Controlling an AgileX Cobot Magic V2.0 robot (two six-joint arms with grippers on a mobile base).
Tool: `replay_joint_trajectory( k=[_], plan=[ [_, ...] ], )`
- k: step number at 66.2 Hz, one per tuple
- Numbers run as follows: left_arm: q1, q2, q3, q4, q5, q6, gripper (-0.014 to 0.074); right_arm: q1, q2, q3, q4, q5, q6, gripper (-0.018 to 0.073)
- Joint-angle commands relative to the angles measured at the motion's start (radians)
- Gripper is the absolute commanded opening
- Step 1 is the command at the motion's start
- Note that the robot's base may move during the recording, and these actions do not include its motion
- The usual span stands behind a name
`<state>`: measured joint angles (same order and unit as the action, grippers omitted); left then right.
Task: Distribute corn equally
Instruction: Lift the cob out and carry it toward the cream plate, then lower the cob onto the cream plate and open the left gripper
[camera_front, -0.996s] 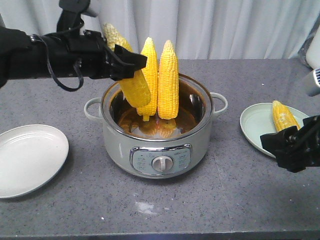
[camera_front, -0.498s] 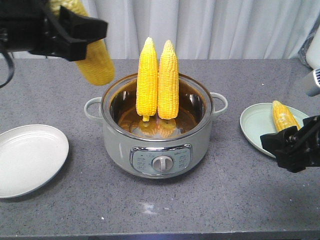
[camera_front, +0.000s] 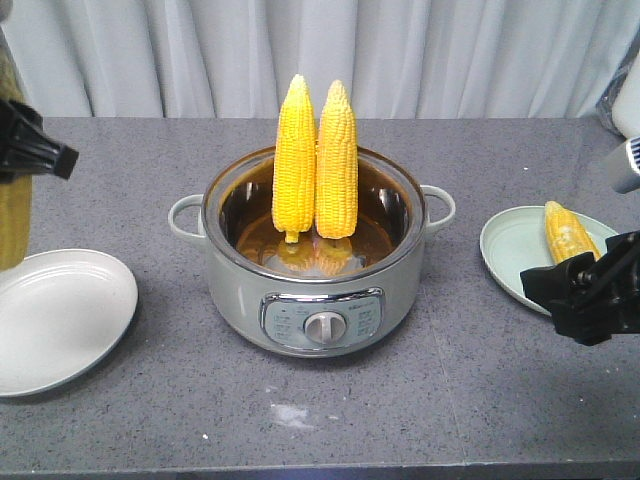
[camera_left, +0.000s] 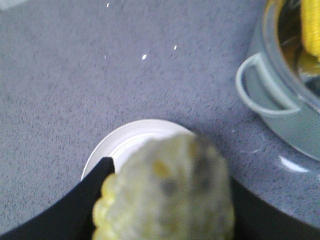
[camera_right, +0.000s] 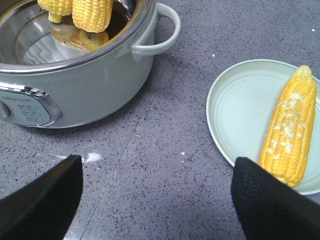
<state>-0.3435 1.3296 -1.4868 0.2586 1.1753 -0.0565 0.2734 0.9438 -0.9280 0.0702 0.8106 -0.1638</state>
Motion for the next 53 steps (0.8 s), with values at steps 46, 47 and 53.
replay_joint_trajectory(
  k=[46,47,53],
  plan=[
    [0.257,0.290,-0.024,-0.144,0.077,0.025,0.0247,0.002,-0.010,-0.027,-0.007,-0.053,-0.004,0.0577],
    [0.262,0.296,-0.024,-0.150,0.077,0.028,0.0247,0.002,-0.010,-0.027,-0.007,-0.053,-0.004,0.0577],
    [0.279,0.334,-0.024,-0.191,0.077,0.057,0.0247,0.002,-0.010,-0.027,-0.007,-0.053,-0.004,0.0577]
  ],
)
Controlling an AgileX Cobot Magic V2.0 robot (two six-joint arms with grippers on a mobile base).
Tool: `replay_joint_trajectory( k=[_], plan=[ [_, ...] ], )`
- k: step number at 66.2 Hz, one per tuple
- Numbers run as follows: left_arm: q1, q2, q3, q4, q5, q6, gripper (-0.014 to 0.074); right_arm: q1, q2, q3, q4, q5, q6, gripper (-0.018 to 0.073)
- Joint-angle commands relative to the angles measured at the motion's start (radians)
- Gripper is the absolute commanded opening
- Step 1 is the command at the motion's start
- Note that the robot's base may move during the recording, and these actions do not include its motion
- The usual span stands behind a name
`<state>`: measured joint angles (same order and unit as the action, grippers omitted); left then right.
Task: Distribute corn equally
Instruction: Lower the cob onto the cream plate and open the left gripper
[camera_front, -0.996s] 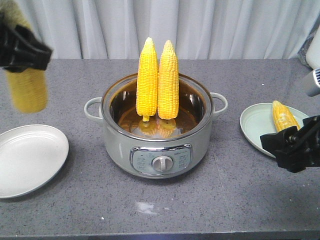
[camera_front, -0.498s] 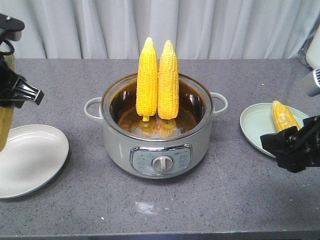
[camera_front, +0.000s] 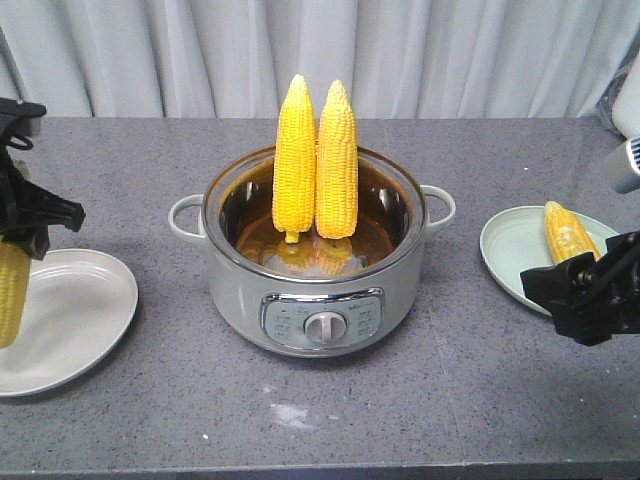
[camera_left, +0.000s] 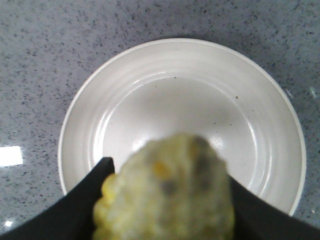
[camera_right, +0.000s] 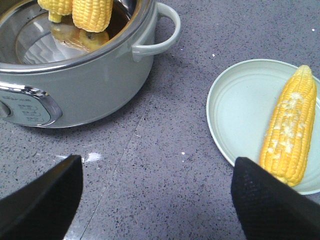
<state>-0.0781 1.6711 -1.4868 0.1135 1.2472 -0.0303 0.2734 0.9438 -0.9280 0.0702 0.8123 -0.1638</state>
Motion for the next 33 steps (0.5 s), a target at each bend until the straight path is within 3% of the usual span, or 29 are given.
replay_joint_trajectory(
  k=[1,14,33],
  plan=[
    [0.017,-0.001,-0.024,-0.051,0.005,0.030,0.0247,0.002,-0.010,-0.027,-0.007,-0.055,-0.004,0.0577],
    [0.033,0.073,-0.024,-0.080,0.005,0.042,0.0282,0.002,-0.010,-0.027,-0.007,-0.055,-0.004,0.0577],
    [0.033,0.101,-0.024,-0.078,-0.024,0.042,0.0532,0.002,-0.010,-0.027,-0.007,-0.055,-0.004,0.0577]
  ],
)
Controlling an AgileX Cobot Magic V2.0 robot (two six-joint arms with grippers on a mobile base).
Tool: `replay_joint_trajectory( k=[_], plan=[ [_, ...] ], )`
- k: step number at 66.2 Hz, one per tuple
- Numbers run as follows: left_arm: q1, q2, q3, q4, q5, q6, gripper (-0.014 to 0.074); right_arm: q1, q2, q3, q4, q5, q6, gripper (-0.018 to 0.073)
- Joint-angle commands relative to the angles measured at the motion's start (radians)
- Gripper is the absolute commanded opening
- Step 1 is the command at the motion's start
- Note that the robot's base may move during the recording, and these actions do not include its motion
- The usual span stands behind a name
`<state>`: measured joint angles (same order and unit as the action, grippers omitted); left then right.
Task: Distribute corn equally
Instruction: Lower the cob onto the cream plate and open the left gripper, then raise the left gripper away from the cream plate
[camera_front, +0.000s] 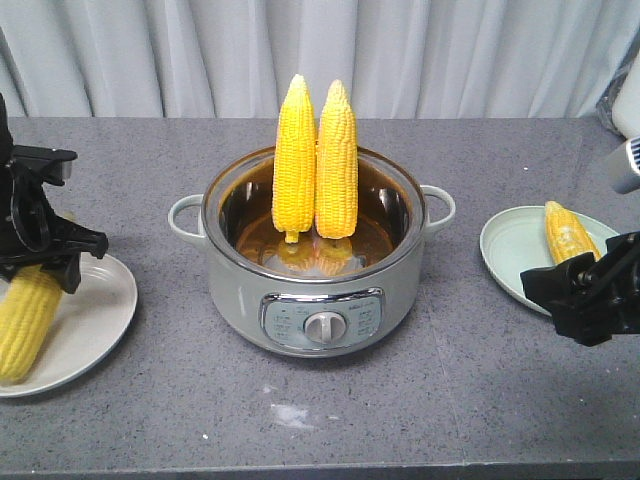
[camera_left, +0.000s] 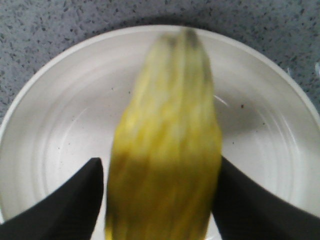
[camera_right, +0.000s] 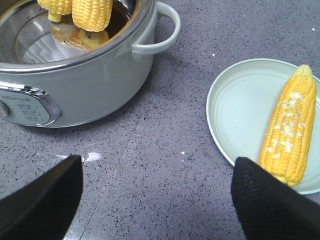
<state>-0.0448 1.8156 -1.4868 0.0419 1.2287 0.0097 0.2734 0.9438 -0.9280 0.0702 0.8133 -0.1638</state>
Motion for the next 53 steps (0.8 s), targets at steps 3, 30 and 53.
replay_joint_trajectory(
  k=[3,30,53],
  plan=[
    [0.000,-0.044,-0.024,-0.007,-0.011,0.002,0.0559,0.002,-0.010,-0.027,-0.007,-0.055,-0.004,0.0577],
    [-0.018,-0.161,-0.026,-0.087,-0.096,0.074,0.0590,0.002,-0.010,-0.027,-0.007,-0.055,-0.004,0.0577],
    [-0.106,-0.459,0.154,-0.166,-0.277,0.147,0.0590,0.002,-0.010,-0.027,-0.007,-0.055,-0.004,0.0577]
  ],
)
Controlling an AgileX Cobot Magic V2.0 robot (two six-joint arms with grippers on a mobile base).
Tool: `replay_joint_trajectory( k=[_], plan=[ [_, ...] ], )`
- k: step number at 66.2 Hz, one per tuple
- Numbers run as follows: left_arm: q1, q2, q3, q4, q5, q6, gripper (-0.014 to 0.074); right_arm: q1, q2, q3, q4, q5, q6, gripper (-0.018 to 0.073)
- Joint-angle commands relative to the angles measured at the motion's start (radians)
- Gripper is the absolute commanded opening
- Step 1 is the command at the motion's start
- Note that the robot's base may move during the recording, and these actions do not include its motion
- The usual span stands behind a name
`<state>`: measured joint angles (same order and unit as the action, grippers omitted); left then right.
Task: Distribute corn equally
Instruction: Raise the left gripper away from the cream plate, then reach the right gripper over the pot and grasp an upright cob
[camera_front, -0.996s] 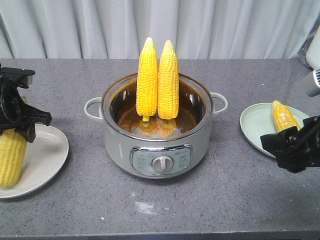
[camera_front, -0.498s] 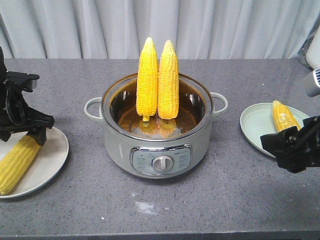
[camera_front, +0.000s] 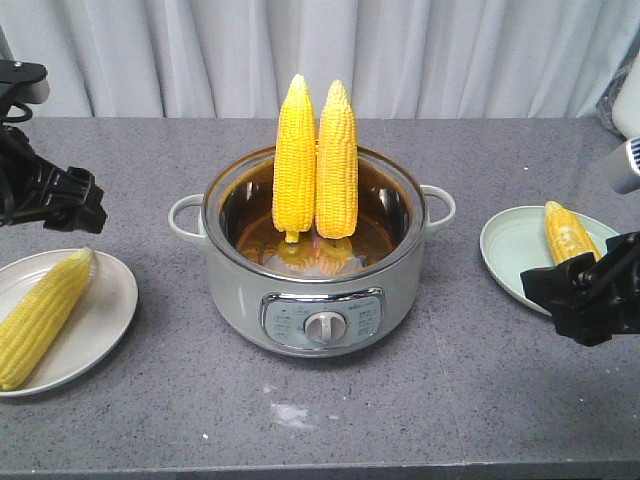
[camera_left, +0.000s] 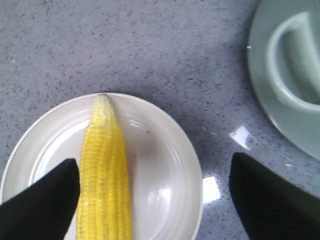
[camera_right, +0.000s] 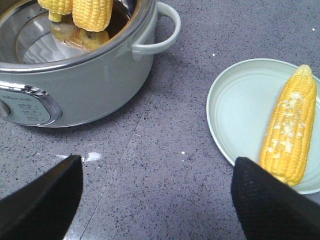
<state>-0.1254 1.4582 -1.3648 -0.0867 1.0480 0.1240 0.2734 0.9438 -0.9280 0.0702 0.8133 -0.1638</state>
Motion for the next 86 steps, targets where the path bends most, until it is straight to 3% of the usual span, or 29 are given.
replay_joint_trajectory(
  k=[1,13,43,69,86],
  plan=[
    [-0.029,-0.114,0.042,-0.039,-0.105,0.037,0.0590,0.002,-0.010,-0.027,-0.007,-0.055,-0.004,0.0577],
    [-0.059,-0.244,0.149,-0.101,-0.189,0.124,0.0590,0.002,-0.010,-0.027,-0.007,-0.055,-0.004,0.0577],
    [-0.076,-0.431,0.343,-0.424,-0.252,0.472,0.0590,0.002,-0.010,-0.027,-0.003,-0.056,-0.003,0.0577],
    [-0.076,-0.439,0.379,-0.427,-0.295,0.474,0.0590,0.002,0.006,-0.045,0.058,-0.109,0.001,0.0578],
    [-0.076,-0.439,0.379,-0.427,-0.295,0.474,0.0590,0.002,0.110,-0.150,0.080,-0.118,0.001,0.0581]
  ],
)
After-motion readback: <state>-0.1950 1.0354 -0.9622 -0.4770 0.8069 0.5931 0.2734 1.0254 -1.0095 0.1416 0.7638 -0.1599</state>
